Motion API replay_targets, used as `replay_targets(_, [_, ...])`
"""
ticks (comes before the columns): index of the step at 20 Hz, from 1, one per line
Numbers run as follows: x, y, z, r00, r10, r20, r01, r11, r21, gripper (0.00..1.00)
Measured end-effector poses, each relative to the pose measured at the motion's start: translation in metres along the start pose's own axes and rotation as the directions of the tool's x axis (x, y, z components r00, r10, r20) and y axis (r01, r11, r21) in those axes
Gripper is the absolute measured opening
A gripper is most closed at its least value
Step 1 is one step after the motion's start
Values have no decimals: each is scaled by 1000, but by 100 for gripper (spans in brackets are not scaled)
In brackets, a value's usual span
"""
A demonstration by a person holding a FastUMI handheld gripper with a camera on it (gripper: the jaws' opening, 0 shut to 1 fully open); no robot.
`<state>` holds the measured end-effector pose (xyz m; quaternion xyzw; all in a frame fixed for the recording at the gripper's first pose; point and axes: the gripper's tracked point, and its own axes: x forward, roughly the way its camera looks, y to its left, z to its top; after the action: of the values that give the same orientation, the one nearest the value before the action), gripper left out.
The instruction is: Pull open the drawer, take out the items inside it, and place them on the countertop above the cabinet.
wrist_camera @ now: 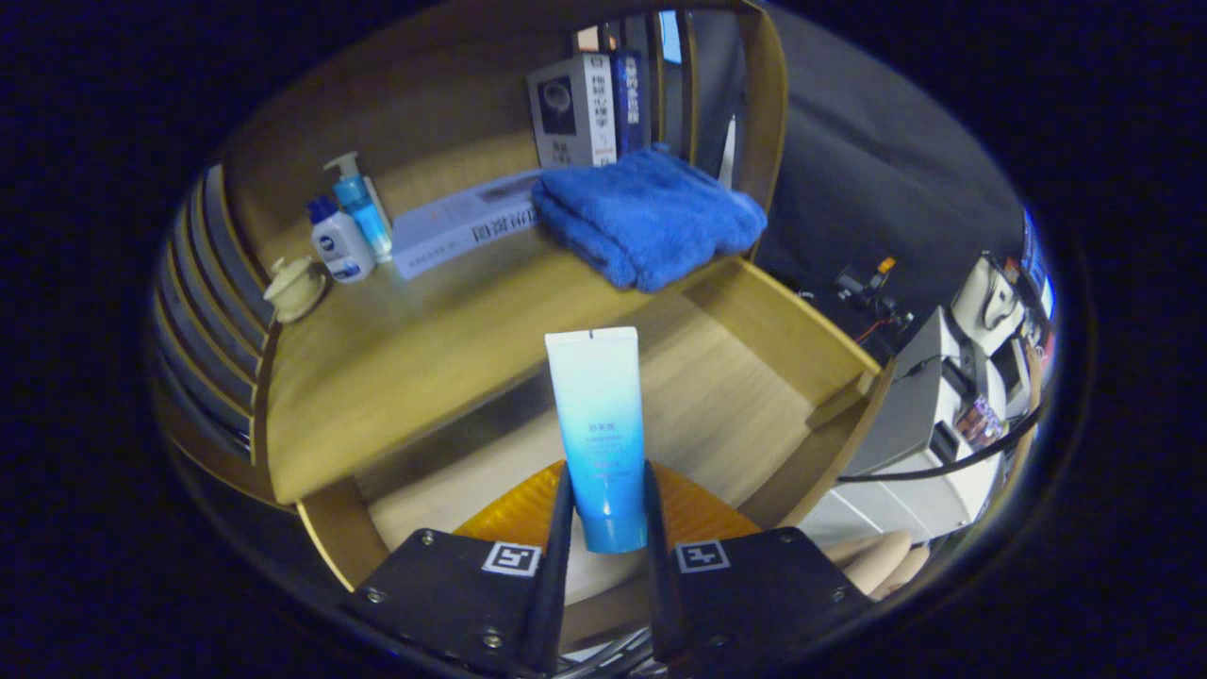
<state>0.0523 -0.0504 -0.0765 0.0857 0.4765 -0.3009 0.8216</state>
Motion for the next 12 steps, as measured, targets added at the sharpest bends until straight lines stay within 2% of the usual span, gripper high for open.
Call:
replay_targets(6, [-8,50,69,987,114,115,-111,993,-31,37])
replay_targets(8, [3,74,80,979,169,114,-165,985,-45,37])
replay_targets(12, [27,101,91,971,225,81,-219,973,-71,37])
